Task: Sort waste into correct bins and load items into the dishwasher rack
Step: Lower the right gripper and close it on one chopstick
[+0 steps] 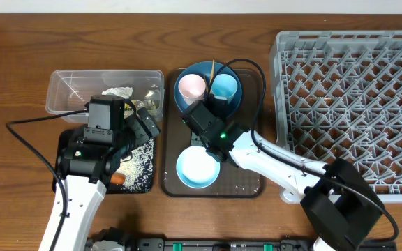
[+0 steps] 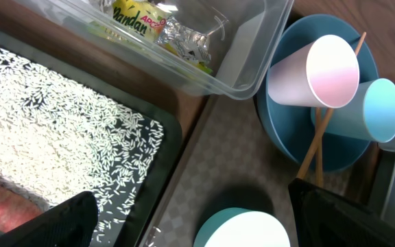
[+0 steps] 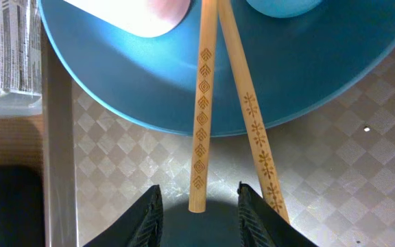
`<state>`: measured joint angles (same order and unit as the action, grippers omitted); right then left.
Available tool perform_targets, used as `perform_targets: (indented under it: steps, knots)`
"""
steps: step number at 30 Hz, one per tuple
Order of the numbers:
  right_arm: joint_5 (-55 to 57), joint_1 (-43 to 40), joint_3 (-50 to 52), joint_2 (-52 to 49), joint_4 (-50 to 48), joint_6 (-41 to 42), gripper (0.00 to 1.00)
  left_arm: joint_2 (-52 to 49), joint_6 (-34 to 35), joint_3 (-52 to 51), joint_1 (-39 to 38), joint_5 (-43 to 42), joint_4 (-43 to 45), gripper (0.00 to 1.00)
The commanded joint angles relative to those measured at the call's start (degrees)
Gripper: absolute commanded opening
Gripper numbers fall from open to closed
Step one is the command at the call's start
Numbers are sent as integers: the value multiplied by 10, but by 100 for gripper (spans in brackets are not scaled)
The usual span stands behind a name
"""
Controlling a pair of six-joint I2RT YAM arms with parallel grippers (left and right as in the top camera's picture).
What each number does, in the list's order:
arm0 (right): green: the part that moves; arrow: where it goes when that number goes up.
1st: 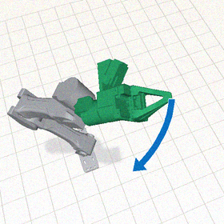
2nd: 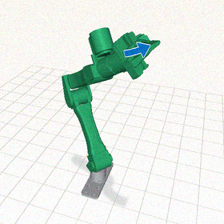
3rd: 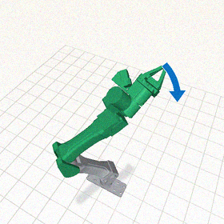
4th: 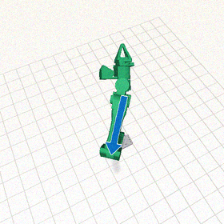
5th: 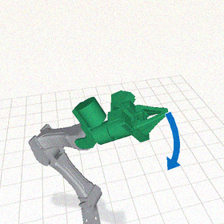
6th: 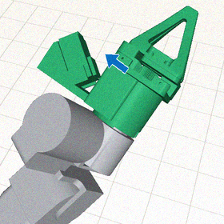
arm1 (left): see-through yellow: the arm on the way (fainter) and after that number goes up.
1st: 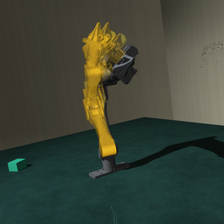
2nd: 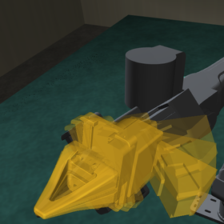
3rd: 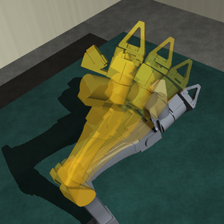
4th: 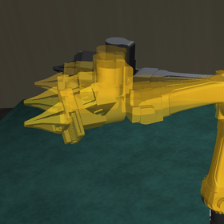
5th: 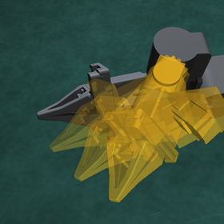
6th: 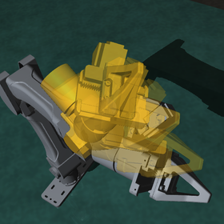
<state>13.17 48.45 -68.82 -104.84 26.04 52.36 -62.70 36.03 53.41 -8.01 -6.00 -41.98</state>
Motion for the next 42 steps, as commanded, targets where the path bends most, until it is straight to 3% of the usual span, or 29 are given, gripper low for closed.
perform_targets:
  steps: [1, 12, 19, 42]
  knots:
    - [16, 4, 4, -3, 2, 12, 35, -2, -2, 8, 2, 5, 0, 98]
    - [17, 4, 22, -3, -31, 21, 34, -2, -2, 8, 2, 5, 0, 98]
    - [17, 4, 23, -3, -33, 20, 25, -2, -2, 8, 2, 5, 0, 98]
    - [35, 4, 23, -3, -34, 20, 31, -2, -2, 8, 2, 5, 0, 98]
